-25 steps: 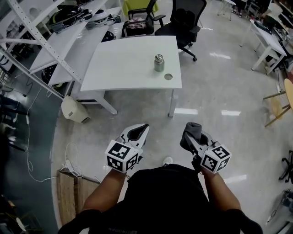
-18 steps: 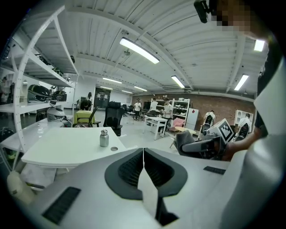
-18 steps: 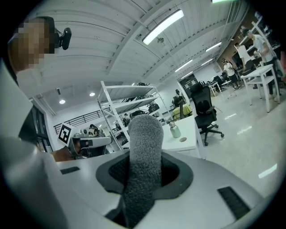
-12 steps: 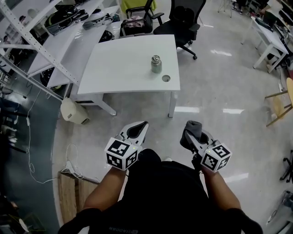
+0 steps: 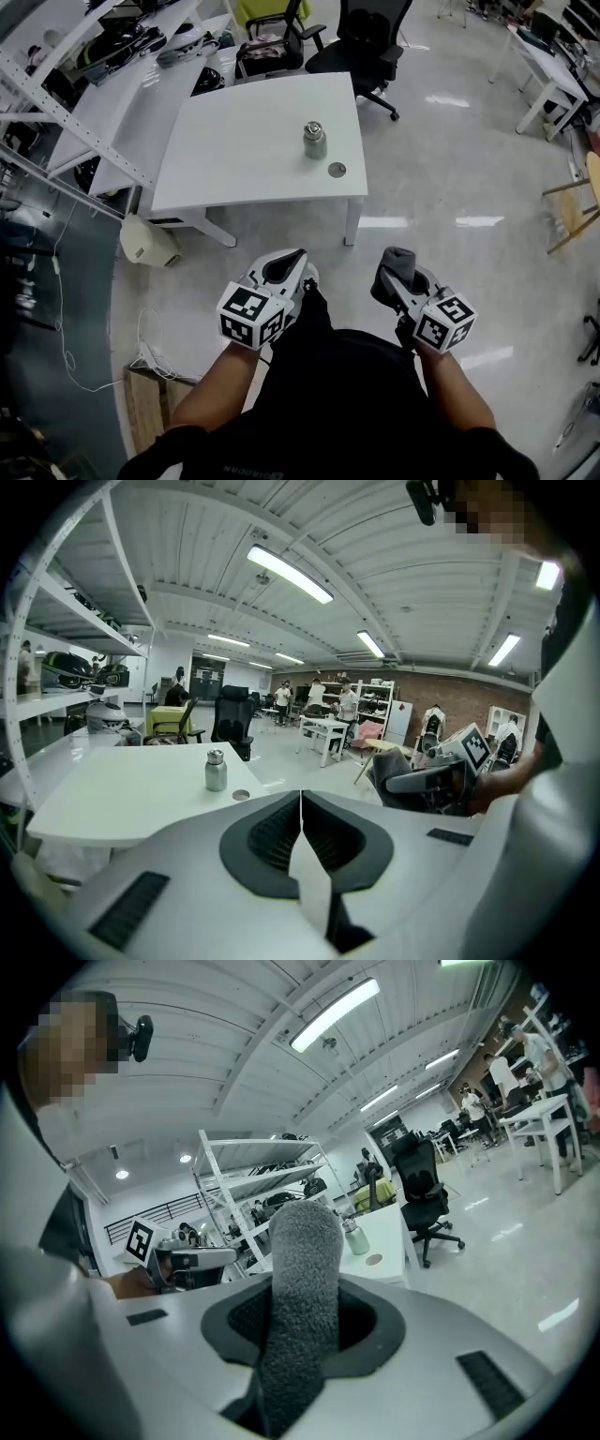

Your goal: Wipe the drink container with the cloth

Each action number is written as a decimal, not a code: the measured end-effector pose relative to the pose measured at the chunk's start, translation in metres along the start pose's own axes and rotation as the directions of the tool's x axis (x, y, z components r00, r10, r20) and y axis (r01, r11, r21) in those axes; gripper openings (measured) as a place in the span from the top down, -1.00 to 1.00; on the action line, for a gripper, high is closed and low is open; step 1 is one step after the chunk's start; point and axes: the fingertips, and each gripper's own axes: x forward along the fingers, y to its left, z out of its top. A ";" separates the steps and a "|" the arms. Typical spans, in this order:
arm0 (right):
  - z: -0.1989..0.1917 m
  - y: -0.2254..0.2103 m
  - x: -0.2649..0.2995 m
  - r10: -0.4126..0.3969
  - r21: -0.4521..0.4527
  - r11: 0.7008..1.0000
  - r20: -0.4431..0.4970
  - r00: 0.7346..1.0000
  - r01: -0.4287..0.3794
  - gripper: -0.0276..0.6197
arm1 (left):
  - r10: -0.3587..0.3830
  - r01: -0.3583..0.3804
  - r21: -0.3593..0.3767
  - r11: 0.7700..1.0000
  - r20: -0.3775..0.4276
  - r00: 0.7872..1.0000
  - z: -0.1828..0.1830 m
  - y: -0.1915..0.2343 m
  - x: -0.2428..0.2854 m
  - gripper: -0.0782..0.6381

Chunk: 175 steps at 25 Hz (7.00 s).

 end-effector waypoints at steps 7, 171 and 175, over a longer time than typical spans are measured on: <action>0.014 -0.028 0.033 -0.037 0.018 0.999 -0.008 0.999 0.038 0.58 | 0.000 0.000 -0.002 1.000 -0.006 1.000 0.014 0.045 0.037 0.73; 0.095 -0.161 0.395 0.098 0.126 0.988 -0.117 0.988 -0.084 0.58 | -0.097 0.071 -0.166 0.984 -0.154 0.983 0.033 0.319 0.312 0.05; 0.088 -0.148 0.413 0.143 0.178 0.976 -0.092 0.986 -0.125 0.58 | -0.082 0.045 -0.257 0.965 -0.135 0.987 0.033 0.331 0.313 0.05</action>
